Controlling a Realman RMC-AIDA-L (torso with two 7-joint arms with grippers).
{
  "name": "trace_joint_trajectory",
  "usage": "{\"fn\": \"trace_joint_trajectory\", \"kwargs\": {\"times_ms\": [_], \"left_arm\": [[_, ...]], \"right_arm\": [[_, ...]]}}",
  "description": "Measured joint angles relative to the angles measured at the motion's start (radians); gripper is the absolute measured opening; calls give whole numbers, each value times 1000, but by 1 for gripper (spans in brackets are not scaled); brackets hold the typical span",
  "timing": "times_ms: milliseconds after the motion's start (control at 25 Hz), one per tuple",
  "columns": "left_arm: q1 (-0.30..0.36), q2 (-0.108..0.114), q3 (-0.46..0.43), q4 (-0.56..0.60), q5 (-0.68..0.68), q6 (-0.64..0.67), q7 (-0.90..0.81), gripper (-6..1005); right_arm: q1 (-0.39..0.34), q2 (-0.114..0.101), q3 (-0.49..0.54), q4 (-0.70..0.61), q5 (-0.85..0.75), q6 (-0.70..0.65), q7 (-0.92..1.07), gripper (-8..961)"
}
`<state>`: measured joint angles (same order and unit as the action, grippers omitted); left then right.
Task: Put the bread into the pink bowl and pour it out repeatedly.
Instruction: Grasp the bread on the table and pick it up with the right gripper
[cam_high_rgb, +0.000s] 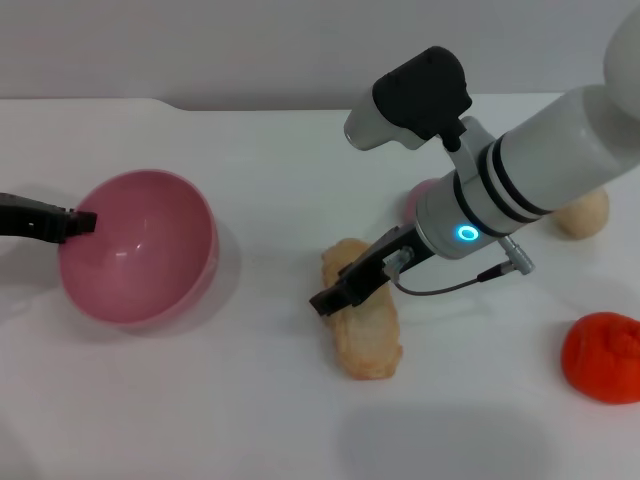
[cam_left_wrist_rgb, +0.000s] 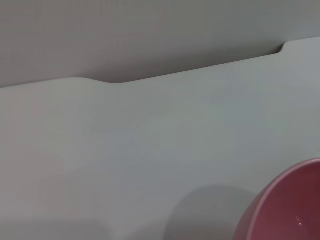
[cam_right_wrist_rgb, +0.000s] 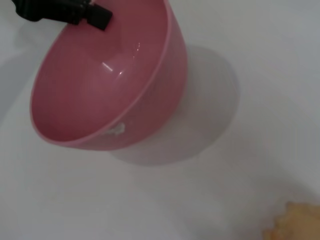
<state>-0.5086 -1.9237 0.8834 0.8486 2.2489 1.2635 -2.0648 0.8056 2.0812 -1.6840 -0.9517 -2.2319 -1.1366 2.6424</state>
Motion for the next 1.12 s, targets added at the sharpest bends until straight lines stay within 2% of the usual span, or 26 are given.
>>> {"fn": "trace_joint_trajectory", "kwargs": {"times_ms": [680,1120], "left_arm": [[-4,1,0,3,12,3,0,45],[-4,-4,0,0,12,7,0,45]], "right_arm": [[-4,2,-8,58,23,8,-3,566],[-34,-5,3,64,9,23,-4,564]]}}
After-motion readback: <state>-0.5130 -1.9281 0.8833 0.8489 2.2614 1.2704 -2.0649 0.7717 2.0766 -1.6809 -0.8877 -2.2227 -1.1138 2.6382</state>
